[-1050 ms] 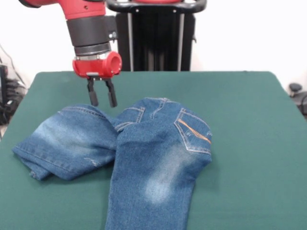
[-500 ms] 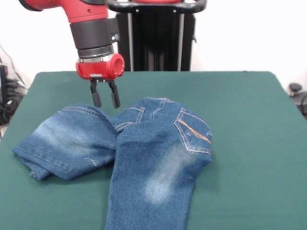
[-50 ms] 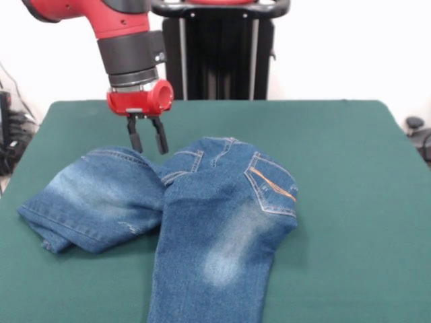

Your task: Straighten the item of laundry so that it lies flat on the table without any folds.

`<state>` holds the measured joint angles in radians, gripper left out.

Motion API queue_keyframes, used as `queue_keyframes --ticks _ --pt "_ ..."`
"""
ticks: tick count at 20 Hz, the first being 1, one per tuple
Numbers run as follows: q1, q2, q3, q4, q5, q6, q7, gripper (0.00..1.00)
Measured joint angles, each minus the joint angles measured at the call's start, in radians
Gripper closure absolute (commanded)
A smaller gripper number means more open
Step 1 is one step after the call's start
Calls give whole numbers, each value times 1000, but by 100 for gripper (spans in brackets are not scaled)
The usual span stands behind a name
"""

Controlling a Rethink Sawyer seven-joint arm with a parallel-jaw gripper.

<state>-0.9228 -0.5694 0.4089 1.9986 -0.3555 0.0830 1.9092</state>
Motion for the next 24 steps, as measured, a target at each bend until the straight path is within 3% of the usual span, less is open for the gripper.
queue_keyframes --ticks 10,24 --pt "-32 -12 41 -2 0 9 0 0" --pt "-72 -53 87 -68 -1 133 0 0"
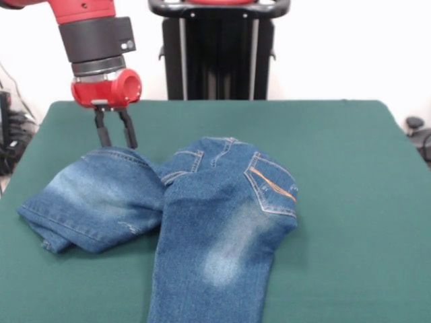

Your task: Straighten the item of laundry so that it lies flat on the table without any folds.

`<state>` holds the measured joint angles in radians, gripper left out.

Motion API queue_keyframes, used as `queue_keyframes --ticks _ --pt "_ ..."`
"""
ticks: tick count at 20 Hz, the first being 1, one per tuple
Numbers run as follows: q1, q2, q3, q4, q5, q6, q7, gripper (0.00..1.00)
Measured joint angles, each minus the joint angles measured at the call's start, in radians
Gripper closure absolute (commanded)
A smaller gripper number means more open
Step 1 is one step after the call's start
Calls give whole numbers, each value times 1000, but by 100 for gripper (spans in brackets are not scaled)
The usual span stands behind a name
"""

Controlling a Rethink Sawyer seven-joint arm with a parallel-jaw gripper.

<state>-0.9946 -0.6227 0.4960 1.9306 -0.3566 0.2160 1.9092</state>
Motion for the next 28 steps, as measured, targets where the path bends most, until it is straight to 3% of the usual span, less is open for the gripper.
queue_keyframes --ticks 11,16,28 --pt "-1 30 8 -62 -23 0 0 0" --pt "4 90 8 -93 -61 -40 0 0" --pt "37 289 9 -205 -159 -293 0 0"
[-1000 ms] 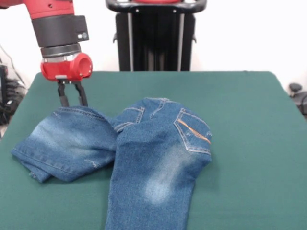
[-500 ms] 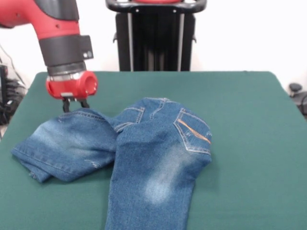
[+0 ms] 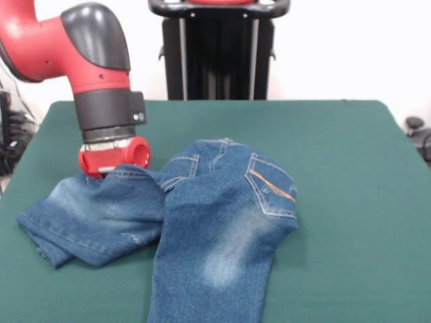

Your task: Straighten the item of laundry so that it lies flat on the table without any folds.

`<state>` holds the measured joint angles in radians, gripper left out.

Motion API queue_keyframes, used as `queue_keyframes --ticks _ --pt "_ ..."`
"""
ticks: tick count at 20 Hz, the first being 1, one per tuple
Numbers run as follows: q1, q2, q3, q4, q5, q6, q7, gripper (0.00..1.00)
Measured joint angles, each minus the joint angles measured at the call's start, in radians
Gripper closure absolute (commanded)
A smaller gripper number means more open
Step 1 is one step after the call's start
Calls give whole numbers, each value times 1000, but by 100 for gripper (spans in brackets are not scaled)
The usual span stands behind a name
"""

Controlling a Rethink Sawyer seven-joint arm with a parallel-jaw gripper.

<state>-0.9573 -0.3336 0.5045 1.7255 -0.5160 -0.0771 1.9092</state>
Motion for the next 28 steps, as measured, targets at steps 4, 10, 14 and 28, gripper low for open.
queue_keyframes --ticks 4,10,14,28 --pt "8 19 -1 -11 -6 -52 0 0" --pt "9 23 -1 -11 -6 -68 0 0" --pt "39 -14 -32 -1 -4 -113 0 0" --pt "150 -265 -148 86 75 -637 0 0"
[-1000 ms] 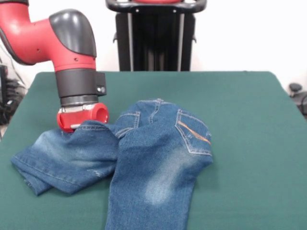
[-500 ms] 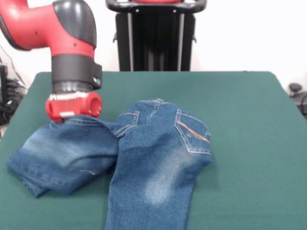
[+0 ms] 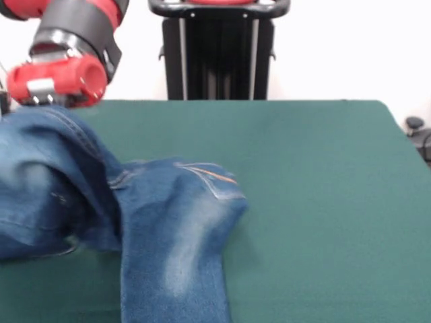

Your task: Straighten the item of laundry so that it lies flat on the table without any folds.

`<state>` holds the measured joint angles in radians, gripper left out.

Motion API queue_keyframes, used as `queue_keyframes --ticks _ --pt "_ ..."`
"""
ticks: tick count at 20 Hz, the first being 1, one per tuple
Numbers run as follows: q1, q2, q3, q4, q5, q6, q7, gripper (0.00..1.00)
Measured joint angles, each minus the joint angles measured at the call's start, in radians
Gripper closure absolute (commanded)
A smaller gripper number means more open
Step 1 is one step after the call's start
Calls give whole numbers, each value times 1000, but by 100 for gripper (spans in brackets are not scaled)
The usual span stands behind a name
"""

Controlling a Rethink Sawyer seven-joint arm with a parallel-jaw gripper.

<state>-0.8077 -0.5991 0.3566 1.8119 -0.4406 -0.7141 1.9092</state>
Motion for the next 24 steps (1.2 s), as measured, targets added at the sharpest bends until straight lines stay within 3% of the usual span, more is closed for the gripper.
queue_keyframes --ticks 7,24 --pt "28 -33 -44 1 36 -85 0 0" --pt "73 -50 -112 6 46 -84 0 0"
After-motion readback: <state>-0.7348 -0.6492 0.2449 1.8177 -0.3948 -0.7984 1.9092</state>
